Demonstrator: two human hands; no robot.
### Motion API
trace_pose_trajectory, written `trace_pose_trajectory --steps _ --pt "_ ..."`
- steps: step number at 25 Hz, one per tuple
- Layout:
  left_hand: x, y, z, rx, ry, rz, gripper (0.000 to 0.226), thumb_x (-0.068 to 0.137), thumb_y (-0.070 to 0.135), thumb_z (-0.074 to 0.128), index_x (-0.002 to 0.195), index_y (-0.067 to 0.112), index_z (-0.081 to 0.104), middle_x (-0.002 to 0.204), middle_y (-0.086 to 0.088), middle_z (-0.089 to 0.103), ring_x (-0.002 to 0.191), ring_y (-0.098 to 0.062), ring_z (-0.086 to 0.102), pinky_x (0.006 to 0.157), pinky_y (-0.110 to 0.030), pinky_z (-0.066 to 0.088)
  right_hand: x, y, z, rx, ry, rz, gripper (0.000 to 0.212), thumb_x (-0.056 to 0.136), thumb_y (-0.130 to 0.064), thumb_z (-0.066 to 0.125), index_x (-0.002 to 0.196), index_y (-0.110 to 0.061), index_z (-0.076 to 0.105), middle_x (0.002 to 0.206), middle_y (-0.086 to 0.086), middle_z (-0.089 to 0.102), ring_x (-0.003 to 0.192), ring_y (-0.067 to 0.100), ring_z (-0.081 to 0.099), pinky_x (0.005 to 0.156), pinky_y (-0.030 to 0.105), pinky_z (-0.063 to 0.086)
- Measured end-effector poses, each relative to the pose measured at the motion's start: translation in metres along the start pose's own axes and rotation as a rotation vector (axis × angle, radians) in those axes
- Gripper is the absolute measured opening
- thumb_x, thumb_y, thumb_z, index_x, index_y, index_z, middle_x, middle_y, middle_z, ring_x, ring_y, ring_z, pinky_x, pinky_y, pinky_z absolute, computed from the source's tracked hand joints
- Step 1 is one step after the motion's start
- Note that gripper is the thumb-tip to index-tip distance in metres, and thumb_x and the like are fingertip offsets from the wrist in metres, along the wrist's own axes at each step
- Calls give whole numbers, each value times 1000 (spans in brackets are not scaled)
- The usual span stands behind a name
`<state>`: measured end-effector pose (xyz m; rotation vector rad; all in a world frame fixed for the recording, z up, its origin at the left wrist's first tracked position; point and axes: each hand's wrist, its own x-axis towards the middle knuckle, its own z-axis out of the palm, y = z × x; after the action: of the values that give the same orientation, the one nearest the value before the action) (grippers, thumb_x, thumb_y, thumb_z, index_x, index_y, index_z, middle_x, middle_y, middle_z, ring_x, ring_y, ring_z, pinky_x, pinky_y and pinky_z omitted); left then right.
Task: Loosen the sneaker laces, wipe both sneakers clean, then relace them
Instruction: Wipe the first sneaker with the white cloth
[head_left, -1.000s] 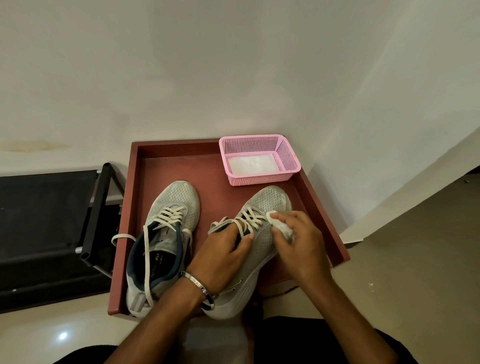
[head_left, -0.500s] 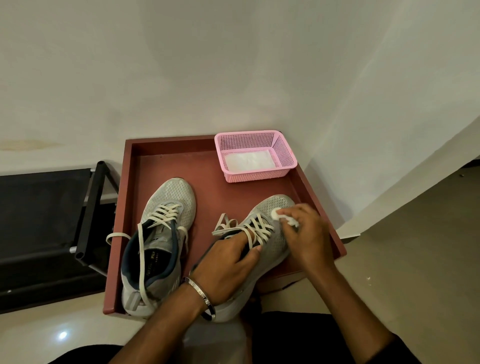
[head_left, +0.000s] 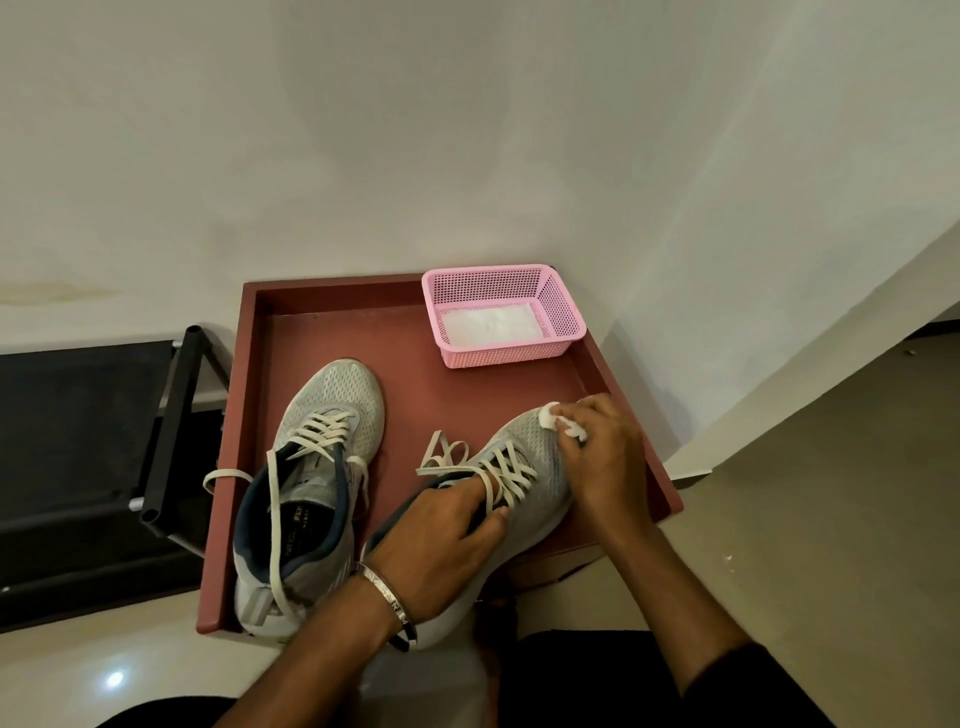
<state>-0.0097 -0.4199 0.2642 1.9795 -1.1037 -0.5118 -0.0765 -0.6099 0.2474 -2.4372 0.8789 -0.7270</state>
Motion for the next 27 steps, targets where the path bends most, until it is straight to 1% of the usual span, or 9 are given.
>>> trace_pose_trajectory --steps 2,5,7,9,12,16,20,23,27 --pt "0 0 -1 11 21 4 21 98 30 50 95 13 62 87 3 68 79 -12 61 72 -29 46 -7 -10 2 47 -51 -2 19 88 -11 69 105 -14 75 99 -2 65 89 16 63 69 22 54" --pt "2 -4 -1 41 26 5 22 97 30 51 91 12 61 84 2 67 77 -13 59 71 -29 45 -13 -8 -1 176 -309 27 19 87 -18 72 105 -22 75 100 -12 67 88 2 63 69 8 50" --pt "0 -6 0 50 12 14 22 97 32 50 93 14 62 87 4 67 80 -11 60 73 -27 46 -3 2 -2 105 -173 53 19 84 -11 75 102 -16 76 99 -5 68 88 11 64 67 15 51" --pt "-1 -7 0 48 3 15 24 96 36 49 95 16 62 89 6 68 82 -9 60 75 -26 46 -3 4 -1 5 -69 78 20 83 -8 75 102 -13 76 100 0 67 88 15 63 63 13 45" --pt "2 -5 -3 47 14 -2 27 95 37 47 96 15 62 91 3 69 84 -11 61 77 -30 47 -15 -3 2 103 -258 75 21 85 -15 74 105 -22 74 100 -9 67 86 3 62 62 8 48" --pt "3 -4 -4 18 35 7 18 98 29 53 97 14 63 84 16 63 79 1 56 71 -6 37 -4 6 -4 87 -76 99 19 85 -11 73 103 -17 75 101 -3 69 87 11 63 67 14 48" --pt "3 -5 -4 49 33 -12 22 97 32 51 94 13 62 86 4 67 79 -10 60 73 -28 45 -14 -2 2 39 -256 -6 23 86 -11 72 108 -19 74 103 -6 66 88 11 62 72 20 53" --pt "1 -7 -2 34 27 -21 21 97 32 51 95 15 62 86 6 67 80 -9 59 69 -20 43 -7 4 1 30 -97 26 20 85 -6 71 103 -14 75 103 0 68 89 17 64 69 19 49" --pt "1 -6 -3 56 29 -28 24 97 35 48 91 15 60 83 4 66 77 -11 59 69 -25 43 -17 0 1 54 -240 4 22 86 -9 71 107 -16 74 104 -3 67 88 10 61 72 21 53"
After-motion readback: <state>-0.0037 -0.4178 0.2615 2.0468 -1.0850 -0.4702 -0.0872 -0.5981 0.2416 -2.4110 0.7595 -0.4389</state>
